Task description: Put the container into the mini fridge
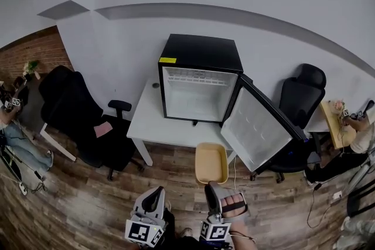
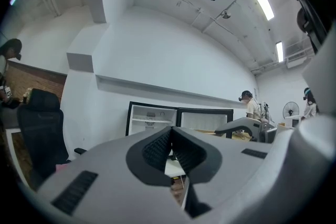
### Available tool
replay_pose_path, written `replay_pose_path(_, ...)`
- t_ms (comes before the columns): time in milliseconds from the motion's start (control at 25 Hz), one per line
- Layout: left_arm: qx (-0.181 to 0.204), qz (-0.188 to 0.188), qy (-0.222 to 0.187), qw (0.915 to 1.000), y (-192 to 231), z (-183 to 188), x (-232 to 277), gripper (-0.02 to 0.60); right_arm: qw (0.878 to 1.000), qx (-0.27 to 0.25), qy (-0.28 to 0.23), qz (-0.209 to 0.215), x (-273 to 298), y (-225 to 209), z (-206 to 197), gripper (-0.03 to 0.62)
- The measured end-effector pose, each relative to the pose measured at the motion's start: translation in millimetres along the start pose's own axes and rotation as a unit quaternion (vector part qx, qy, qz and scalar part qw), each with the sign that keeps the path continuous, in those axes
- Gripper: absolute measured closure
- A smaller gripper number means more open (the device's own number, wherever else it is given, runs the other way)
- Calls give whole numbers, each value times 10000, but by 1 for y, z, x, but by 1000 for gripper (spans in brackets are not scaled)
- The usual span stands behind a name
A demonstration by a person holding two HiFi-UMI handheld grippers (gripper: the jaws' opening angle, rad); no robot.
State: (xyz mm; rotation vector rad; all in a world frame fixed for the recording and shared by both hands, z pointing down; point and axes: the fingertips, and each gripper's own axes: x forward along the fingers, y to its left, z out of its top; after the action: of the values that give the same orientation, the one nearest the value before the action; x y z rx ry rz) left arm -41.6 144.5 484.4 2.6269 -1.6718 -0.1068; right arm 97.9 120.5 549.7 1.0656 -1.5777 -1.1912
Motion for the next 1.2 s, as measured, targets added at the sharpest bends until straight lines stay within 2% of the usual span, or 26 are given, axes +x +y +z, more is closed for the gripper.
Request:
replay_pose_path(320,-31,-115,-73,9999,39,-4,78,574,9999,33,120,79,78,-8,-17,395)
replay_pose_path(720,-32,-435,-208,9988,128,16,200,574,9991,-107,388,-112,218,-55,-20,395)
replay_pose_path(960,-88,-634,-254,9976,169,25,249,574,9983,-107,530,-225,285,-75,-16,395)
replay_pose_path(1200,-149,-663,-209,9975,191,22,284,574,9981,-169,540,-259,331,-85,-21,395)
